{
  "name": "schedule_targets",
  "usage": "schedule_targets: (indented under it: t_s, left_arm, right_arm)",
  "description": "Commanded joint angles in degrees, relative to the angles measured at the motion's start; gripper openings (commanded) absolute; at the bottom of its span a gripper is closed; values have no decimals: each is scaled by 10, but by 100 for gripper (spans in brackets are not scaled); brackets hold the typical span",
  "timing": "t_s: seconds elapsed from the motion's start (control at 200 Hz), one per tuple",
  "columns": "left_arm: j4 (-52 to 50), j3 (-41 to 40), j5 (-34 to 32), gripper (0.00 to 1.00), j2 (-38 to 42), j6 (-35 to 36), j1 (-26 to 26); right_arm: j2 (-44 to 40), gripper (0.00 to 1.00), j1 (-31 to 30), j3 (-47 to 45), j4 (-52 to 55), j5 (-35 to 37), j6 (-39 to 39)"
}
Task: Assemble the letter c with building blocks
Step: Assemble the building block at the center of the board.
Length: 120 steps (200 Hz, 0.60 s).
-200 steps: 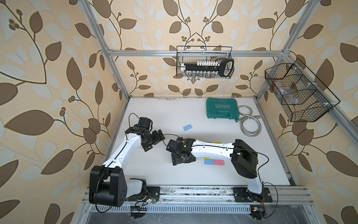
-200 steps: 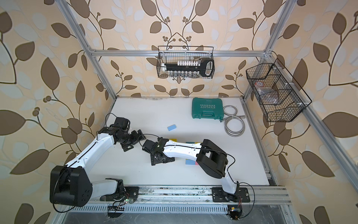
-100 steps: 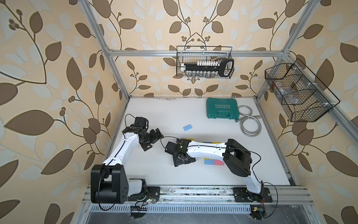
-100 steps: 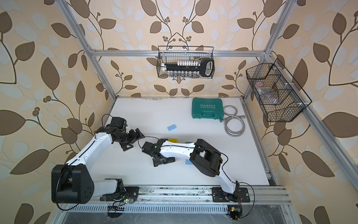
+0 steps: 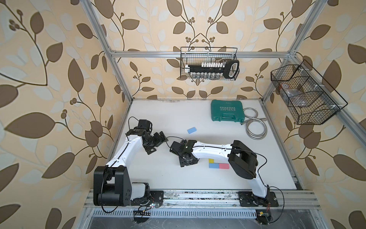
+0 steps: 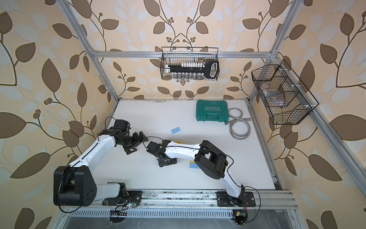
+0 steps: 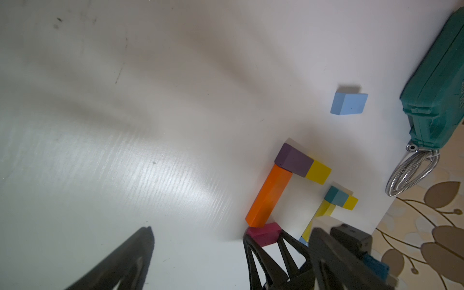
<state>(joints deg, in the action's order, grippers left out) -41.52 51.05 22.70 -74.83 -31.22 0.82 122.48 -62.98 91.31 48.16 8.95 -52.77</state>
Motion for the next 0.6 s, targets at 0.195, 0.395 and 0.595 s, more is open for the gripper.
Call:
schedule_targets:
  t_s: [0.195,0.395,0.595]
  left_arm:
    - [13,13,20,99,-9,7,3]
    - [21,12,28,99,-16,3,3]
    - [23,9,31,99,-15,2,3]
  right_arm:
    - [8,40,-16,19,-4,-16,-40]
    - [18,41,-30,28,9,8,-123]
    - [26,41,-30,33,14,19,-154]
